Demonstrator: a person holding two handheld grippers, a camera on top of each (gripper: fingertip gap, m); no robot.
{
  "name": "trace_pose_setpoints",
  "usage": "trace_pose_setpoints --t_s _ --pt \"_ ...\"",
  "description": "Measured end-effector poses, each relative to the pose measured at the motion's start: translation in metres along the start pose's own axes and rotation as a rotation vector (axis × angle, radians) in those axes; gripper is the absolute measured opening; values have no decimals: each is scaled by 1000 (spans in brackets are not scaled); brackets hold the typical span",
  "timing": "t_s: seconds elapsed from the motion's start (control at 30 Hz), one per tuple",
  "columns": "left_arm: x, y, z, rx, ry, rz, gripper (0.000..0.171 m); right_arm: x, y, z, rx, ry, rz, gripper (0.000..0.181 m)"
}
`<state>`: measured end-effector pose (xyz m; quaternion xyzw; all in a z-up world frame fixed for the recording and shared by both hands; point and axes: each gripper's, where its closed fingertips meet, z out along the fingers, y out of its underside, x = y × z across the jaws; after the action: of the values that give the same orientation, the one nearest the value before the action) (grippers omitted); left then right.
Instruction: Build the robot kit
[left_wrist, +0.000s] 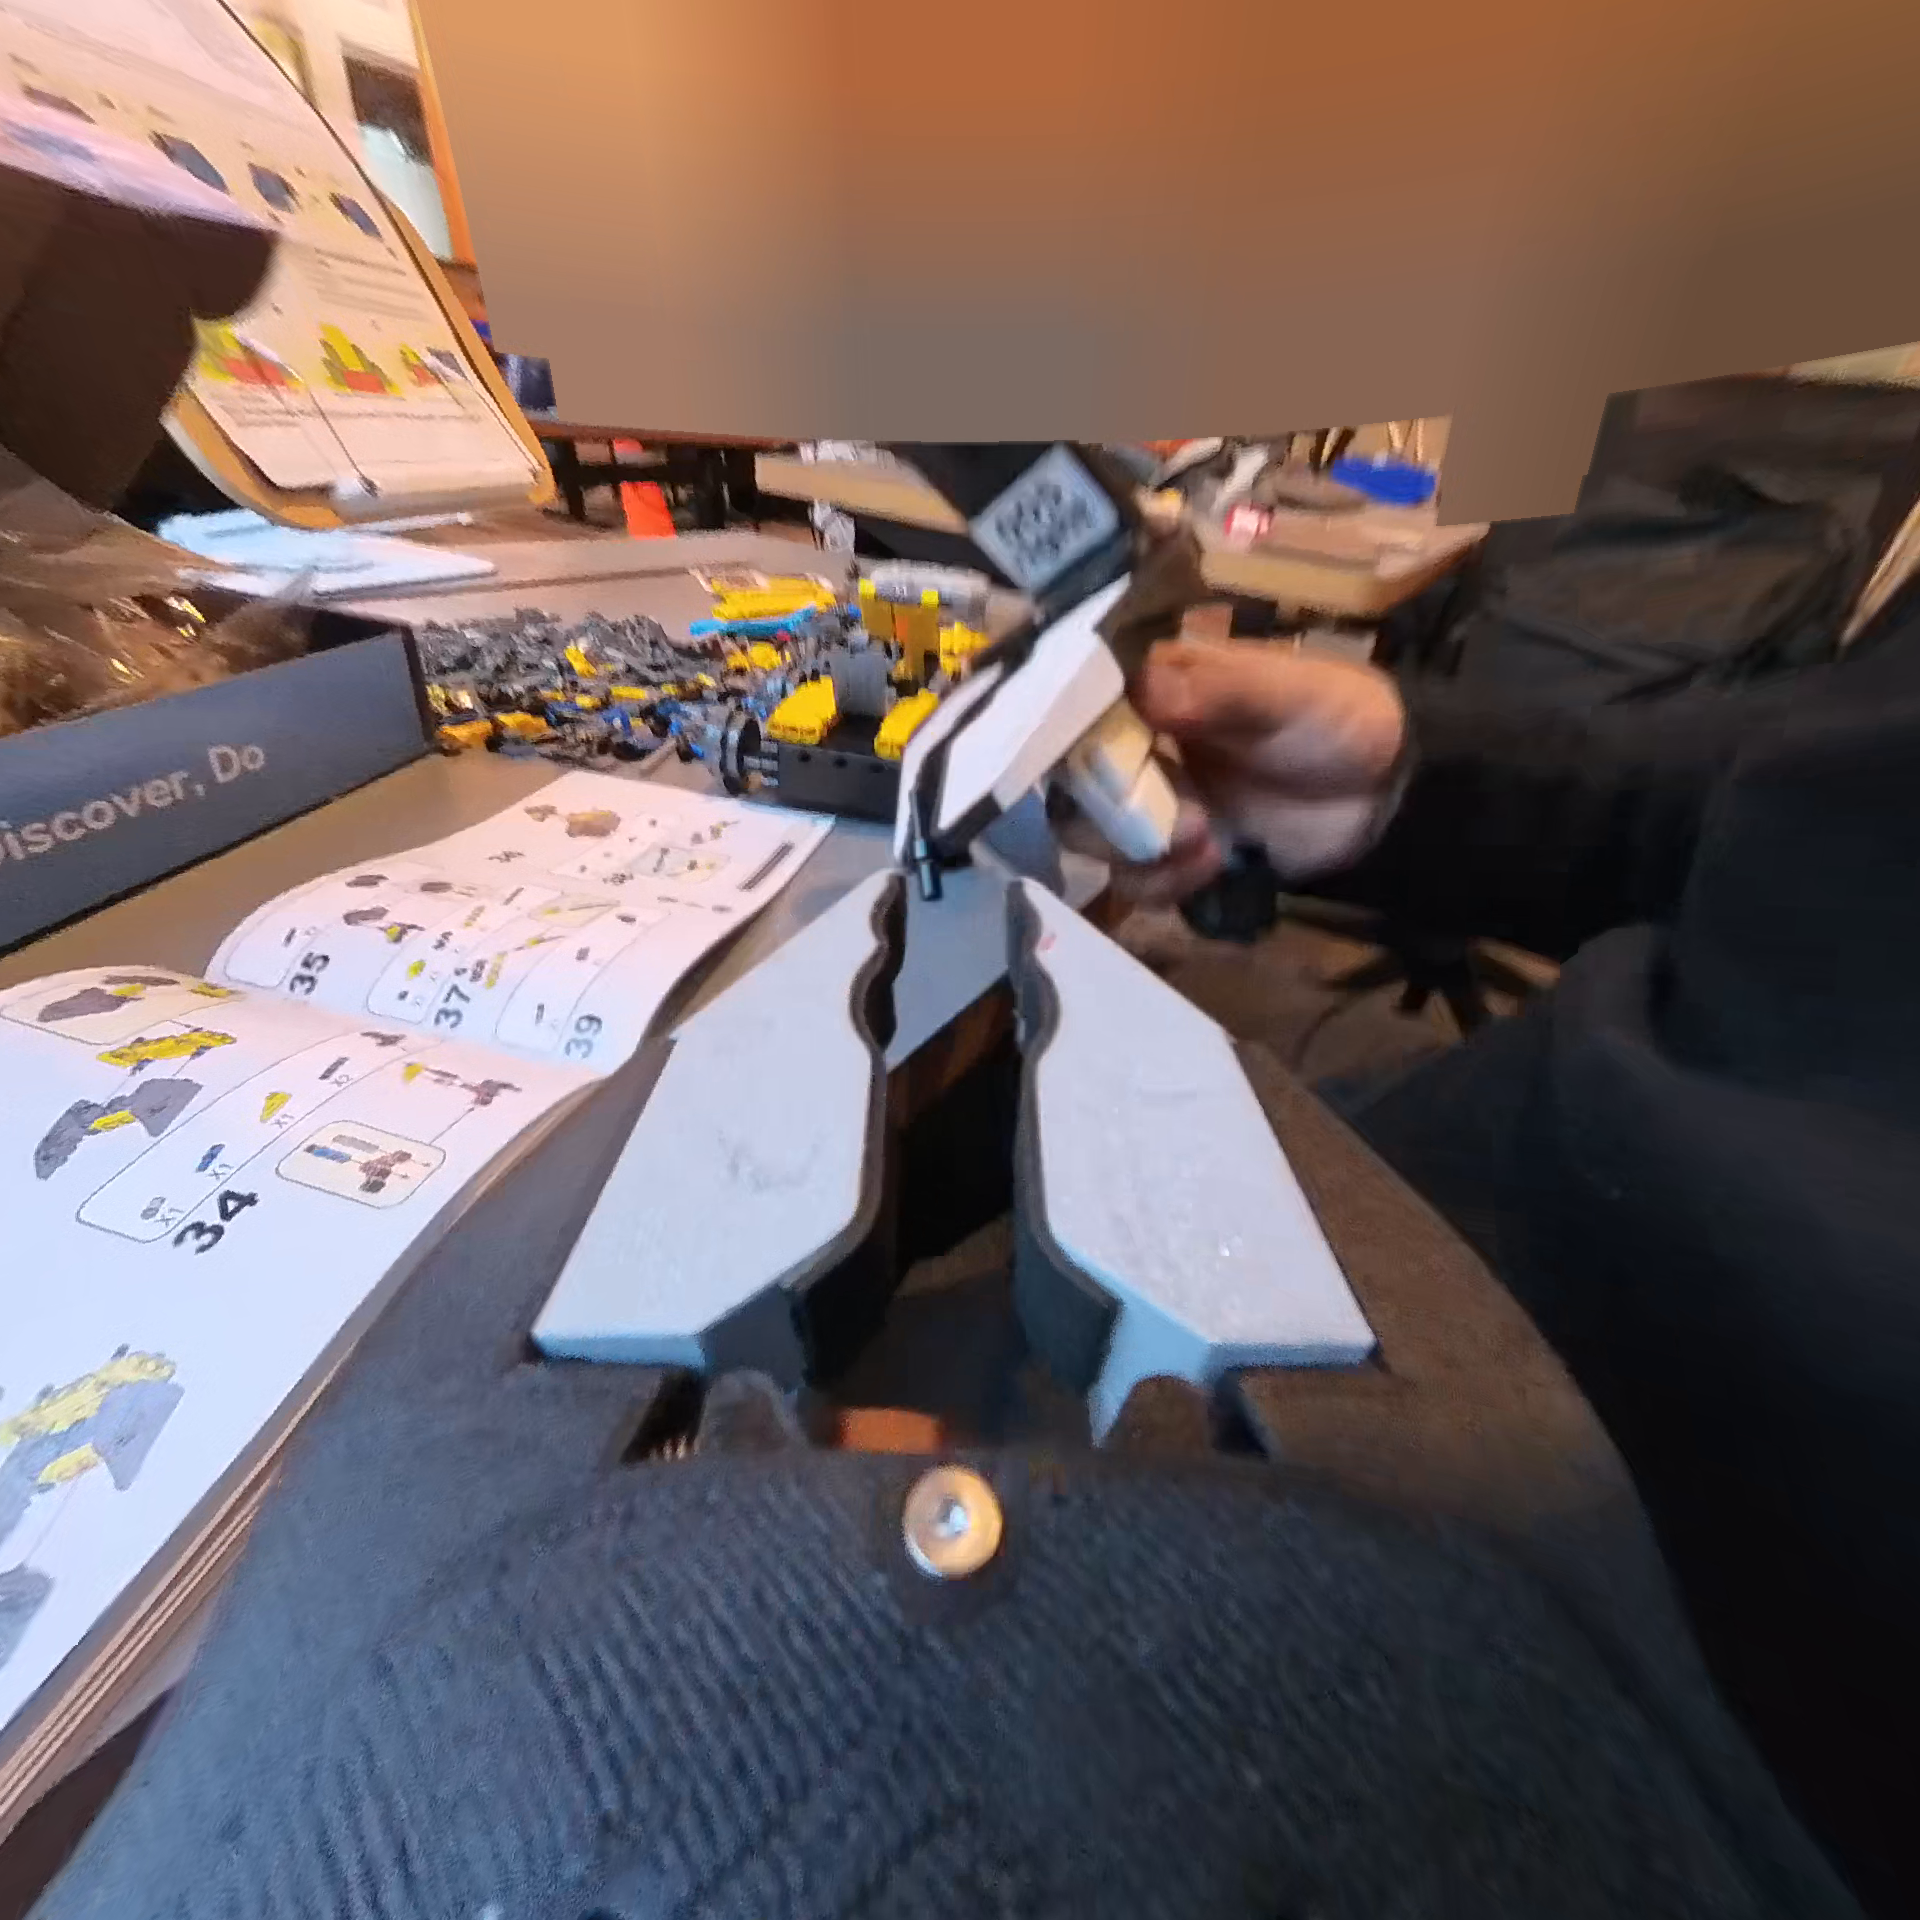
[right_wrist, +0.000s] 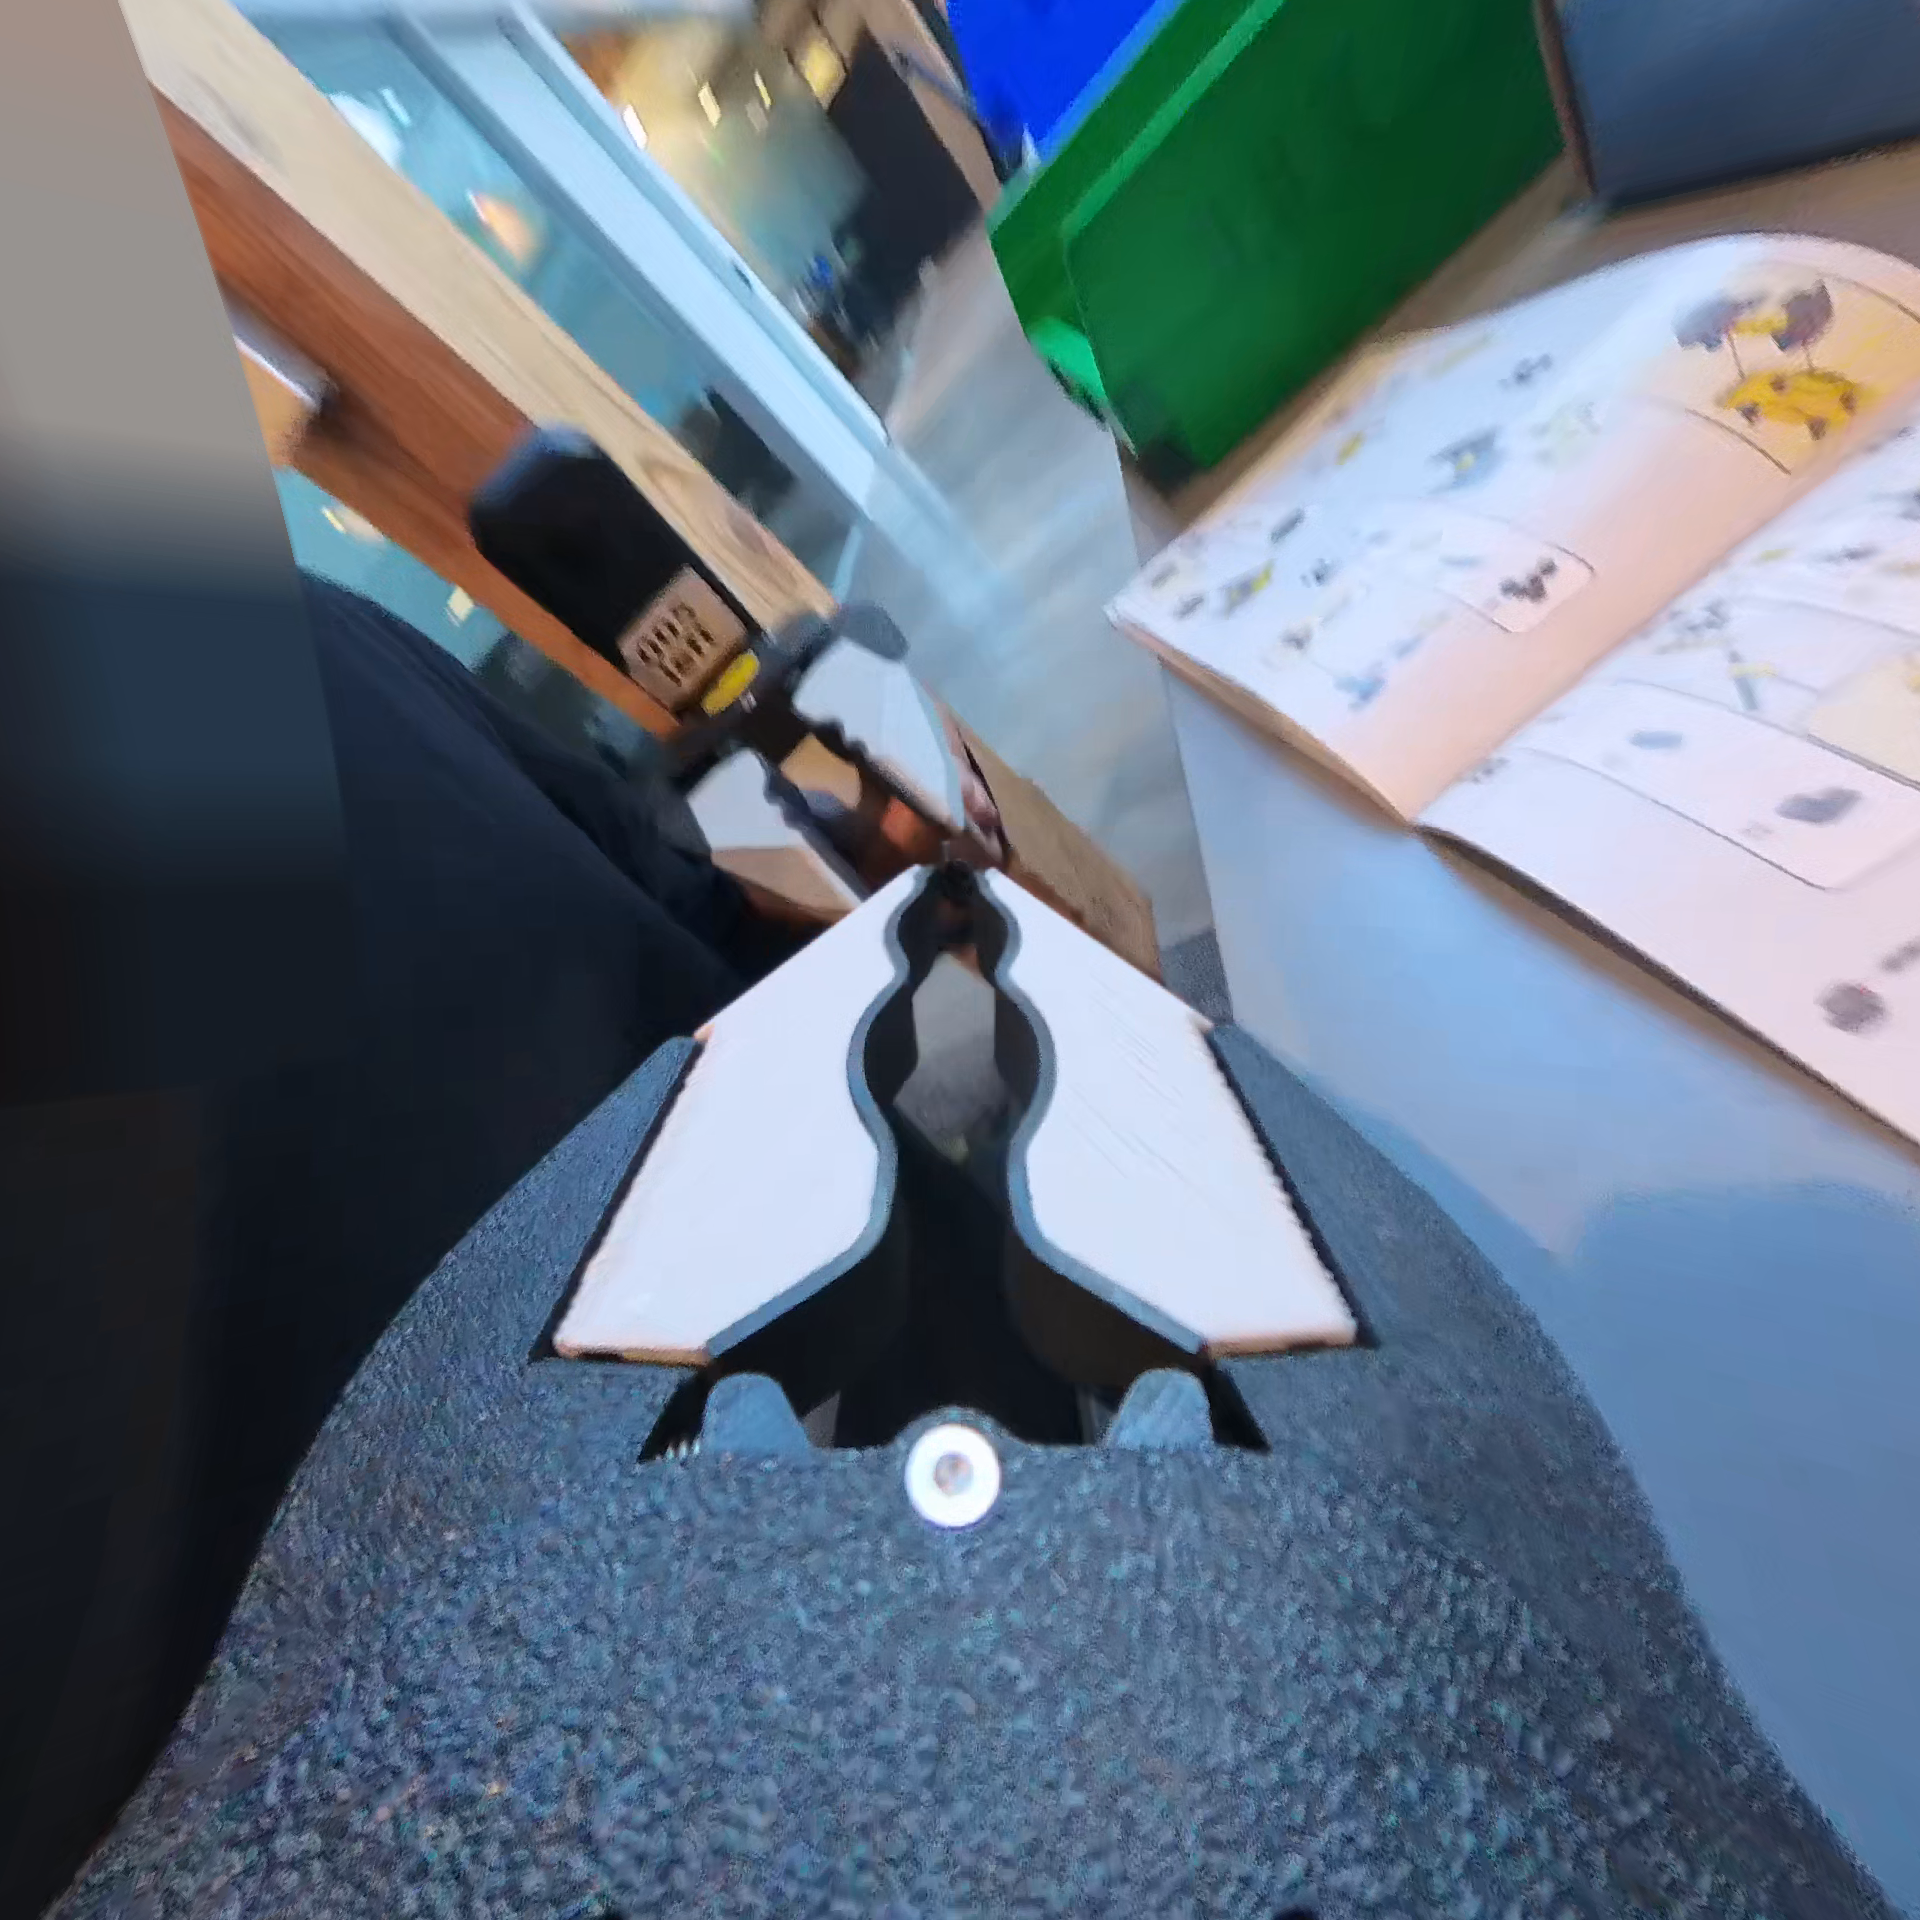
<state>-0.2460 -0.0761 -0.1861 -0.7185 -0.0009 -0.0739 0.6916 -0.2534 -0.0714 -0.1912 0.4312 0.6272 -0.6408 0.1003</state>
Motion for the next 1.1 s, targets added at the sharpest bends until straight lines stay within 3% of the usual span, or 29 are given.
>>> trace_pose_setpoints --t_s 0.13,0.27,0.4,0.73,0.9,1.1 --pt "7 17 6 -110 15 127 26 7 35 -25 -323 43 57 7" --pt "33 30 18 -168 53 343 29 -5 55 -30 -444 -34 137 6" --pt "51 42 26 -197 92 485 31 -17 64 -27 -461 -122 173 7" --pt "68 44 29 -178 124 609 25 -30 77 -32 -501 -183 229 6" --pt "74 45 29 -177 141 634 18 -35 81 -31 -501 -193 239 6" --pt "87 51 36 -198 175 624 19 -38 92 -39 -403 -158 292 6"
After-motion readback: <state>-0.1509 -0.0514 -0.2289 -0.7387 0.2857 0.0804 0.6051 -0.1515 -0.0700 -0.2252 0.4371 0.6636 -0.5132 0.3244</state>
